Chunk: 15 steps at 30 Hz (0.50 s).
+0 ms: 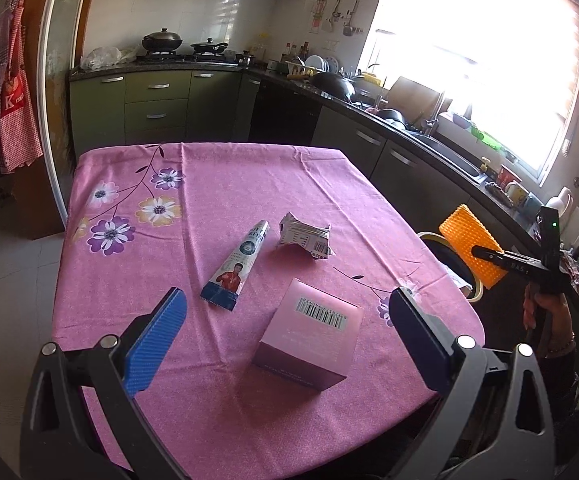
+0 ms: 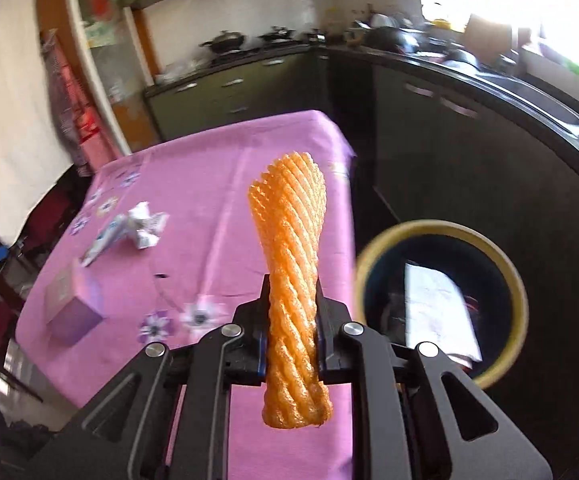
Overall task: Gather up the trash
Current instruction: 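Carry the foam sleeve over the bin and open the right tool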
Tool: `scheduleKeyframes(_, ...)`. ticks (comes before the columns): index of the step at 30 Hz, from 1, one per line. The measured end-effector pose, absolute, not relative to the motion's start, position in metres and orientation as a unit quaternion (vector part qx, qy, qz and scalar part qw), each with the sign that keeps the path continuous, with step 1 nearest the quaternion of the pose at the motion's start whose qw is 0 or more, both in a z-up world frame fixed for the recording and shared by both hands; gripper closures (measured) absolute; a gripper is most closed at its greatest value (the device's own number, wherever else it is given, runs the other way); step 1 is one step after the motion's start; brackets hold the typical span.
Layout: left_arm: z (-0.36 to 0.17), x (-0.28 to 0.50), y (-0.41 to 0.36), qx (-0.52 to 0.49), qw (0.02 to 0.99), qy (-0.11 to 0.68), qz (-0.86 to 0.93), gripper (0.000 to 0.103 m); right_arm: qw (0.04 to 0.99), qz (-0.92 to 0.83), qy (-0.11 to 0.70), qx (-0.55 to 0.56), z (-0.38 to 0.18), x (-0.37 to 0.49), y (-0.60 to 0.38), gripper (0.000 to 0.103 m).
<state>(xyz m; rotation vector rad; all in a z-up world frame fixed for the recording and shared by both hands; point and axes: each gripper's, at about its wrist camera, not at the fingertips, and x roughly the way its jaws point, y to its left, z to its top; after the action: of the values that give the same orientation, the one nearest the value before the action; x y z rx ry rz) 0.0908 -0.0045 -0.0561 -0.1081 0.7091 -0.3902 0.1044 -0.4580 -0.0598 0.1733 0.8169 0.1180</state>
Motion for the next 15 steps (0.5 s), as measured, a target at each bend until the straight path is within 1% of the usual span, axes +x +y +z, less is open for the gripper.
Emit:
scheduleKeyframes(2, -0.057, 0.091, -0.006, -0.053, 0.917, 0.346, -0.19, 0.007, 0.904, 0.008, 0.412, 0.109, -0.071, 0.111, -0.492, 0.082)
scheduleKeyframes(6, -0.06, 0.092, -0.009, -0.051, 0.915, 0.352, -0.189, 0.007, 0.881, -0.066, 0.448, 0.14, -0.109, 0.126, -0.546, 0.082)
scheduleKeyframes(11, -0.059, 0.092, -0.018, -0.041, 0.914, 0.356, -0.191, 0.007, 0.864, -0.103, 0.472, 0.144, -0.14, 0.153, -0.575, 0.081)
scheduleKeyframes(12, -0.059, 0.092, -0.019, -0.039, 0.914, 0.356, -0.193, 0.007, 0.862, -0.106, 0.475, 0.143, -0.144, 0.159, -0.578, 0.077)
scheduleKeyframes(14, -0.059, 0.093, -0.024, -0.035, 0.912, 0.357, -0.196, 0.007, 0.857, -0.127, 0.478, 0.142, -0.15, 0.166, -0.587, 0.044)
scheduleKeyframes(15, -0.06, 0.093, -0.026, -0.034, 0.912, 0.358, -0.198, 0.007, 0.857, -0.143, 0.476, 0.139, -0.151, 0.165, -0.589, 0.043)
